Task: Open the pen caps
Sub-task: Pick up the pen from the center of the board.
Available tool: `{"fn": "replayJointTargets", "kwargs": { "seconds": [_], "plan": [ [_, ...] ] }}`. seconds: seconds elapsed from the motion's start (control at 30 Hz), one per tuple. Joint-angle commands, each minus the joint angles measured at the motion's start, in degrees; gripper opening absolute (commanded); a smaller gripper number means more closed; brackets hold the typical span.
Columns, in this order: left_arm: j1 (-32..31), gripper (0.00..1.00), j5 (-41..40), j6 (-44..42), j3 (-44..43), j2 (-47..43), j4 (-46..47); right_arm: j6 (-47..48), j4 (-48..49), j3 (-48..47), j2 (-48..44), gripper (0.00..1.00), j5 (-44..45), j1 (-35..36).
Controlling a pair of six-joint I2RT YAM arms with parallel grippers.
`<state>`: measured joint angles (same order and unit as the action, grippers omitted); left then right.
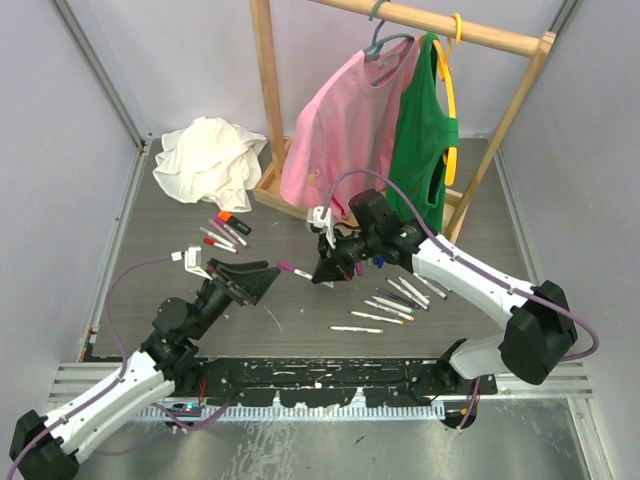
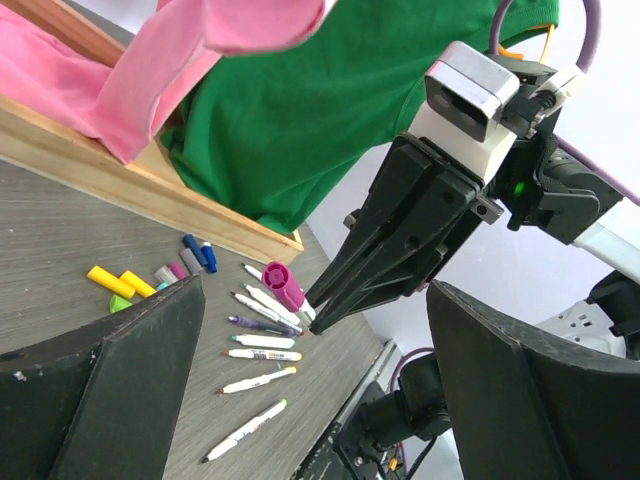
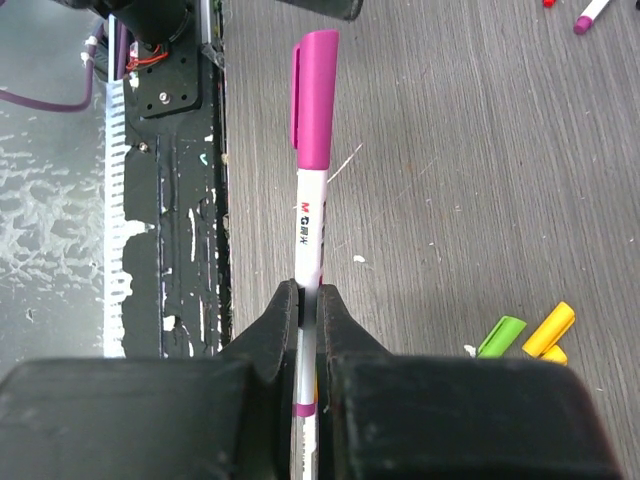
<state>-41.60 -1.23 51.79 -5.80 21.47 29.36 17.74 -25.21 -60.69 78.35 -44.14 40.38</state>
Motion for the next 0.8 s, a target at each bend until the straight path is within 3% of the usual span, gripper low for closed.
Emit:
{"fn": "replayJointTargets", "kwargs": {
  "seconds": [0.0, 0.23, 0.3, 0.5, 0.77],
  "plan": [
    [-0.51, 0.93, -0.76, 1.35, -0.9, 2.5, 9.07, -1.77, 4.03, -0.06, -2.86, 0.01, -1.39, -0.35],
    [-1.69, 0.88, -4.06, 1.92, -1.23, 5.28, 9.4, -3.11, 4.88, 0.03, -2.65, 0.01, -2.81, -0.48],
    [-2.33, 0.81, -5.04, 2.31, -1.08, 7.04, 10.6, -3.44, 5.27, 0.15, -2.75, 0.01, -3.04, -0.47],
    [-4.47, 0.73, -7.77, 3.17, -2.2, 13.8, 15.74, -4.11, 6.48, 0.81, -2.61, 0.01, -2.9, -0.45],
    [-6.15, 0.47, -9.08, 3.45, -4.82, 21.4, 20.0, -4.13, 6.75, 1.03, -2.56, 0.01, -2.19, -0.44]
  ]
}}
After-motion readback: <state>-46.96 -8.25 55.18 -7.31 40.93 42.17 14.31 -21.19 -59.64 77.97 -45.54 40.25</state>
